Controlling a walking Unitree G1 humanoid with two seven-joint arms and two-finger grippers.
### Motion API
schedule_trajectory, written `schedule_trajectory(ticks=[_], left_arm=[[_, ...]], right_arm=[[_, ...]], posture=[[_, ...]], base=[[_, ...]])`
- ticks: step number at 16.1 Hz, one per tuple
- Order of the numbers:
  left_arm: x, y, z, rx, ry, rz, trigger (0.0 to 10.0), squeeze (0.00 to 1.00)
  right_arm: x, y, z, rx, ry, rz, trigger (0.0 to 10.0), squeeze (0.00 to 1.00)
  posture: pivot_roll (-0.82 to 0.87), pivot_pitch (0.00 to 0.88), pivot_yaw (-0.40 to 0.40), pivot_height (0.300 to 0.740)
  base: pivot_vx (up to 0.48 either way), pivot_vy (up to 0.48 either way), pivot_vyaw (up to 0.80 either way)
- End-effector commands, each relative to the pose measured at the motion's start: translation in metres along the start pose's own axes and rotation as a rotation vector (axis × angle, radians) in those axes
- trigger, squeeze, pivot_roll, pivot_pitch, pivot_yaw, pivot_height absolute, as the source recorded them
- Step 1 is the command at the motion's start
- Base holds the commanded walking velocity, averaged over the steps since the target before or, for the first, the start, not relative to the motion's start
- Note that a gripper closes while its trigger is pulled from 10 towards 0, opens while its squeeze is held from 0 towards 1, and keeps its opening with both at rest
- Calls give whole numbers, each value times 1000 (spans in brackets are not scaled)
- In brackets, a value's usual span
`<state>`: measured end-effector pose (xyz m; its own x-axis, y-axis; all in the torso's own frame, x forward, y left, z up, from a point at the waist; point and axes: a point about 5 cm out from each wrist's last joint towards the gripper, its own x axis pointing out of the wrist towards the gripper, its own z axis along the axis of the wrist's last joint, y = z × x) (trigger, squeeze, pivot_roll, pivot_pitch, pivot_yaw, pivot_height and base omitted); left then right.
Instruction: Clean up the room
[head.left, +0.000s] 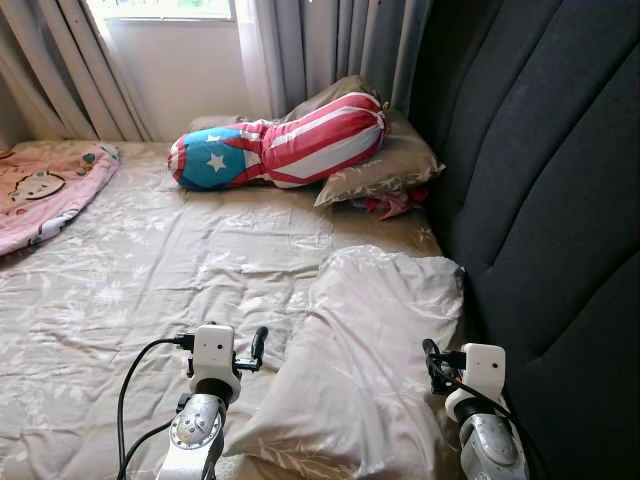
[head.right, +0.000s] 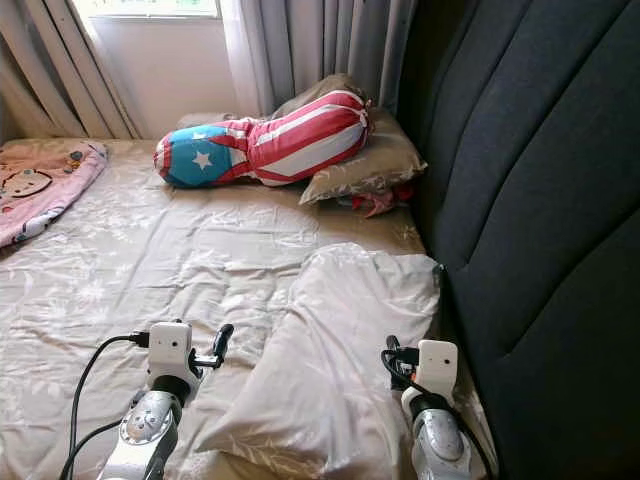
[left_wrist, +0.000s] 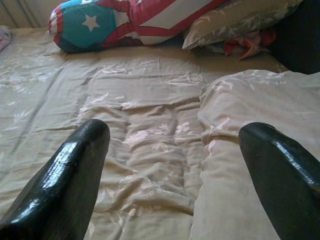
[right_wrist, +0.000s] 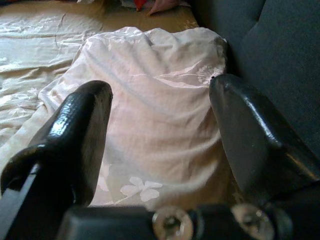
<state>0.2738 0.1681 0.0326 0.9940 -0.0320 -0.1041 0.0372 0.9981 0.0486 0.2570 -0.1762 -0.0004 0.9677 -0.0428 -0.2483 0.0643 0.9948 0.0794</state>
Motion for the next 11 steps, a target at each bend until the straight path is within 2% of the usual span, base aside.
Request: schedule_trajectory(ticks=[1, 3, 5, 11], left_arm=[[0, 1, 1, 10, 5, -4, 10000, 0], [0, 1, 1, 10, 6, -6, 10000, 0], [0, 0, 1, 13, 8, -7, 10000, 0], [0, 2, 3, 18, 4, -11, 10000, 0]], right_arm=[[1, 0, -1, -6, 22, -5, 10000, 0], [2, 3, -4, -1, 53, 12, 10000, 0], [1, 4, -1, 1, 10, 3, 10000, 0], [7, 0, -3, -30, 67, -32, 10000, 0]], posture=[[-106, 0, -39, 687], [-106, 0, -38, 677], [-104, 0, -37, 662], [-96, 0, -28, 662]], base=[[0, 0, 0], [0, 0, 0], [0, 0, 0], [0, 0, 0]])
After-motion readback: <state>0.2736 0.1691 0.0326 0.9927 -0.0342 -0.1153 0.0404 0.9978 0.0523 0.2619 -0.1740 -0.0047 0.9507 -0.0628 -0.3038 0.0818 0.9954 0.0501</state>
